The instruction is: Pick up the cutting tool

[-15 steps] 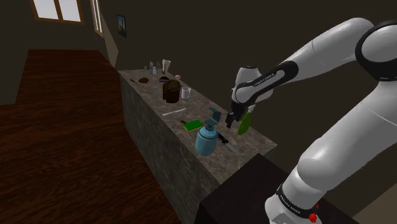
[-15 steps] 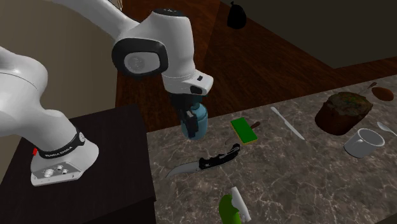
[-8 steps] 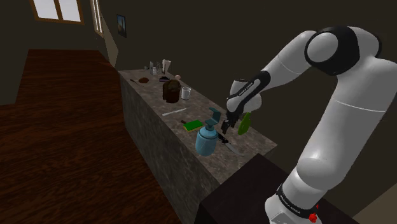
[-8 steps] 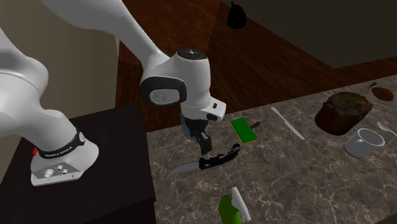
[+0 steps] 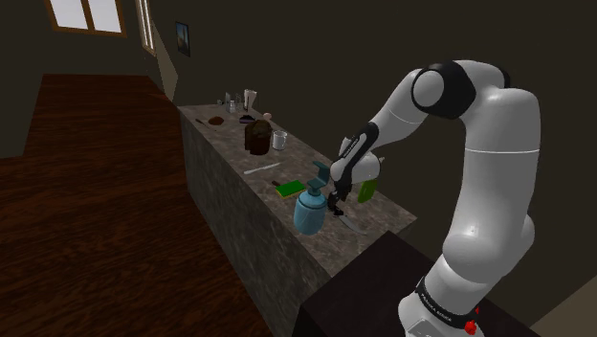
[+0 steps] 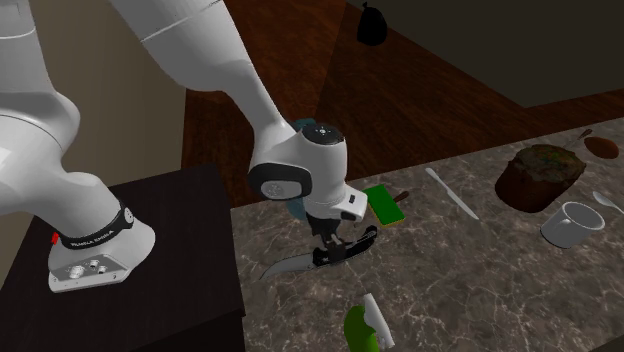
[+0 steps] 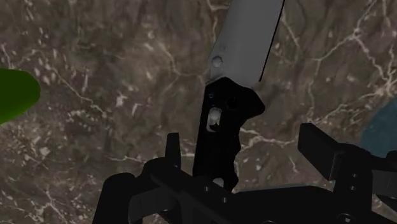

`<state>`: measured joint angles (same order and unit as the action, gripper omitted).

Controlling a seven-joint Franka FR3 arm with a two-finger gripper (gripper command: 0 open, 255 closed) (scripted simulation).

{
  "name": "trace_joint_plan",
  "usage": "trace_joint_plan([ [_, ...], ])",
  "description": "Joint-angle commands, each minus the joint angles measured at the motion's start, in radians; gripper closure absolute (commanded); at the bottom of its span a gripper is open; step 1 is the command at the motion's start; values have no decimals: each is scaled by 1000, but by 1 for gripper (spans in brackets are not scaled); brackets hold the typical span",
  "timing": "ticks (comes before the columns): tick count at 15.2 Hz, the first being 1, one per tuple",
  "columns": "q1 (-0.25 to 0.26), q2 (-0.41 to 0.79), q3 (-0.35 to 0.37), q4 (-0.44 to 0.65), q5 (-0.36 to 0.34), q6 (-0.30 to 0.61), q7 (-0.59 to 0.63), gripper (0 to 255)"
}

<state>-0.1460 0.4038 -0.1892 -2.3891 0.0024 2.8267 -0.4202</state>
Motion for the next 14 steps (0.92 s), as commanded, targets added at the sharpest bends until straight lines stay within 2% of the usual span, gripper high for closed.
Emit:
trace_joint_plan([
  [1, -9, 32, 8, 8, 8, 24, -7, 0],
  [6, -20, 84, 22, 22, 18, 62, -12, 0],
  [7, -20, 84, 22, 22, 18, 62, -12, 255],
  [14, -20, 85, 22, 23, 18, 63, -12, 255],
])
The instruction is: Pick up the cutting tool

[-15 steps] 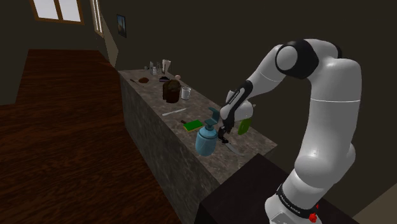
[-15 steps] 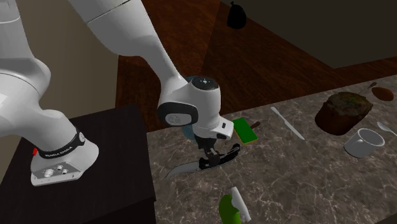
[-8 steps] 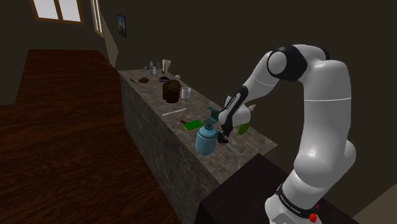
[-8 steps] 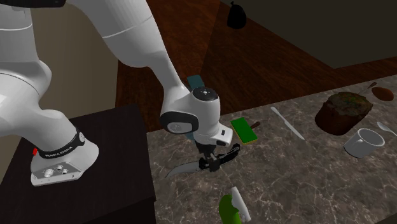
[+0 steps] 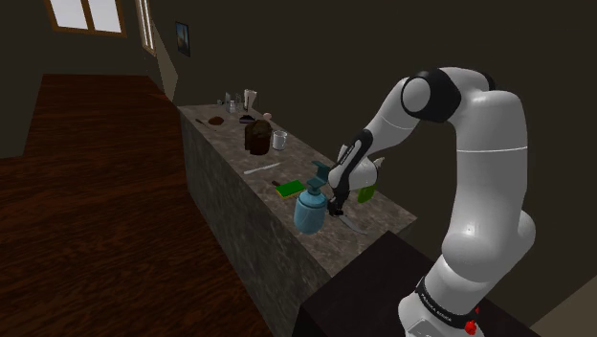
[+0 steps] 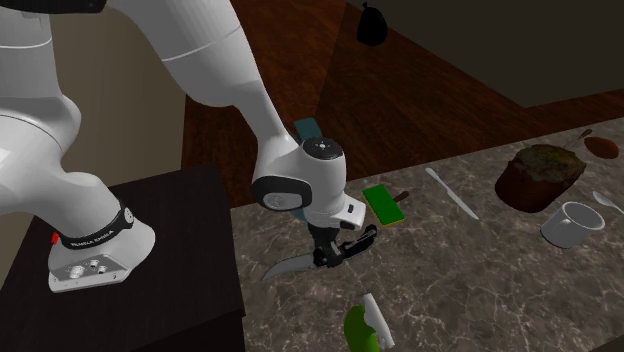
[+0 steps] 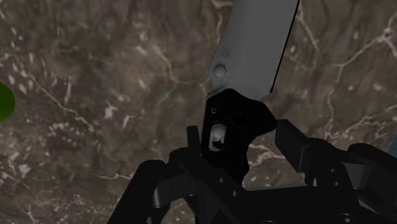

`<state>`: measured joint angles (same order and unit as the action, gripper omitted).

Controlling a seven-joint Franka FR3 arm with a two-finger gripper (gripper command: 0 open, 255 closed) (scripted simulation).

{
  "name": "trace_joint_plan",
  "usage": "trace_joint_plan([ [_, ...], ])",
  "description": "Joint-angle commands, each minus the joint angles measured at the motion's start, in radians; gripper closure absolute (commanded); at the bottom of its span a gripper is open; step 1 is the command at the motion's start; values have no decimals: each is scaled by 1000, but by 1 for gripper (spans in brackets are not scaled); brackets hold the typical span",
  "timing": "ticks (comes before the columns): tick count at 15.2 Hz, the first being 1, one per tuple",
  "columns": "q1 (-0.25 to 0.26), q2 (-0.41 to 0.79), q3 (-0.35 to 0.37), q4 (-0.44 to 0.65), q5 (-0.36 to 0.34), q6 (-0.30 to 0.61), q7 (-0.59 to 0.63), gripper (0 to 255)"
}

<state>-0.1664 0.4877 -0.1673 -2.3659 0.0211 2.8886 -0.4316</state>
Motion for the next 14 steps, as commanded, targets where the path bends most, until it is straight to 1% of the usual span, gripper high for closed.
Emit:
trace_joint_plan([
  [1, 0, 2, 0, 0, 0, 0, -1, 255],
  [3, 3, -14, -4, -5, -3, -10, 1, 255],
  [14, 35, -173, -44, -38, -41, -136, 20, 255],
])
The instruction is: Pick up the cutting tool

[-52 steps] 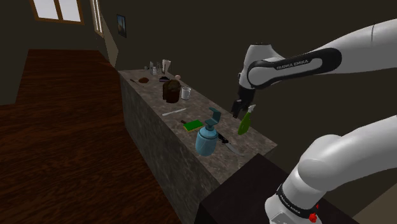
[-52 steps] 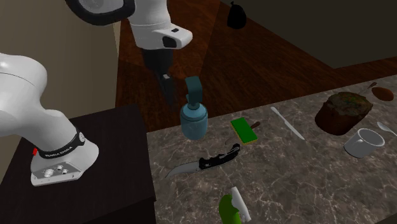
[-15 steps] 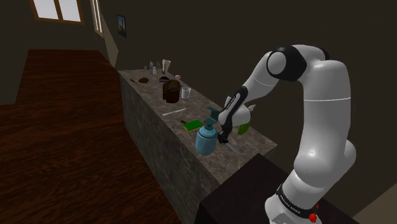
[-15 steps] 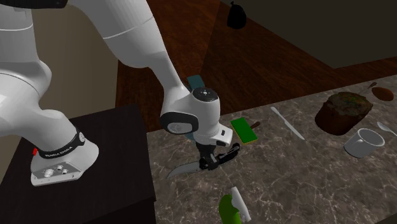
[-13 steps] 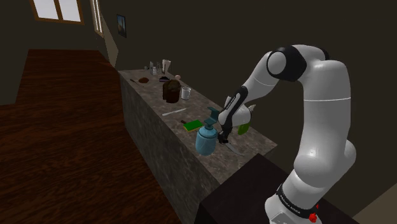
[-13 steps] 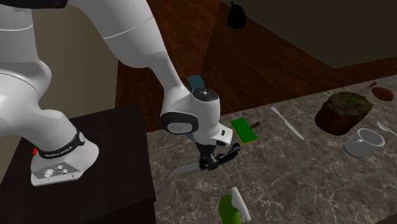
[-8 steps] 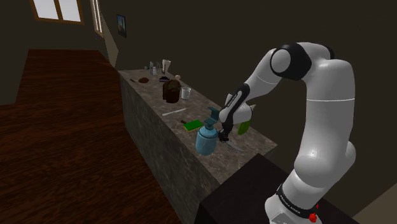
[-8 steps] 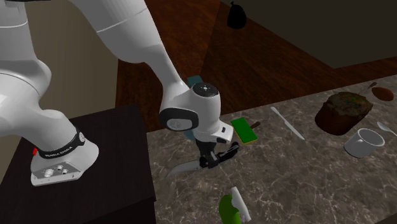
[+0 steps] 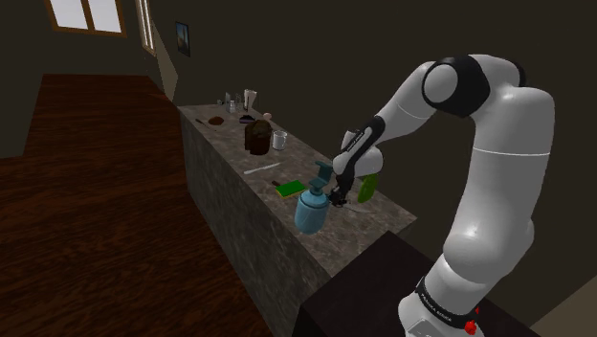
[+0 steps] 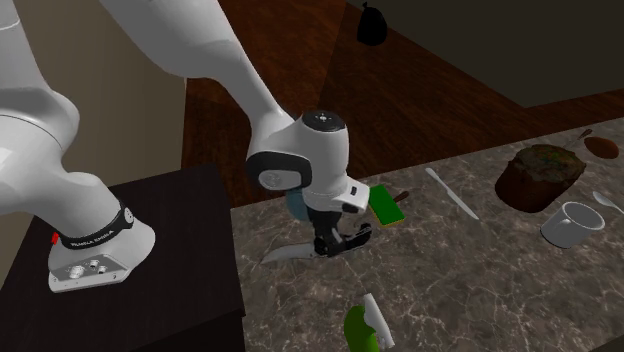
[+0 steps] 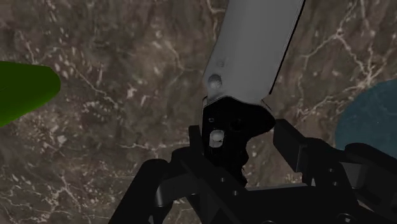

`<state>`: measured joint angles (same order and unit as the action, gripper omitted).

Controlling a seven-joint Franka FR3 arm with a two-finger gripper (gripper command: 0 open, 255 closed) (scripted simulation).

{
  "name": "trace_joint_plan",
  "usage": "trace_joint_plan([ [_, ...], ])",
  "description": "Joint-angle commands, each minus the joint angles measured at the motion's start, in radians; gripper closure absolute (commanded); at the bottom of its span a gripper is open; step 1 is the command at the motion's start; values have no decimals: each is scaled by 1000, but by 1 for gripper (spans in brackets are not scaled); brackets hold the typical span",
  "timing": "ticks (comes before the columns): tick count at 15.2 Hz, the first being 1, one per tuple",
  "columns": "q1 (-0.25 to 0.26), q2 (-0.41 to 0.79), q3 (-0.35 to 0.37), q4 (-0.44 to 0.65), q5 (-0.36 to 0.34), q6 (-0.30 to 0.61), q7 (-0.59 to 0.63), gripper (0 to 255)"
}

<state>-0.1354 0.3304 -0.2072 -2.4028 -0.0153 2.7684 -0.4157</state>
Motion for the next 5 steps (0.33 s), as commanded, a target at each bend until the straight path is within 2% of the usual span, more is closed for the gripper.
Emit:
trace_joint_plan([
  [1, 7, -30, -7, -2, -9, -28, 6, 255],
  [5, 11, -60, -13, -5, -18, -55, 11, 255],
])
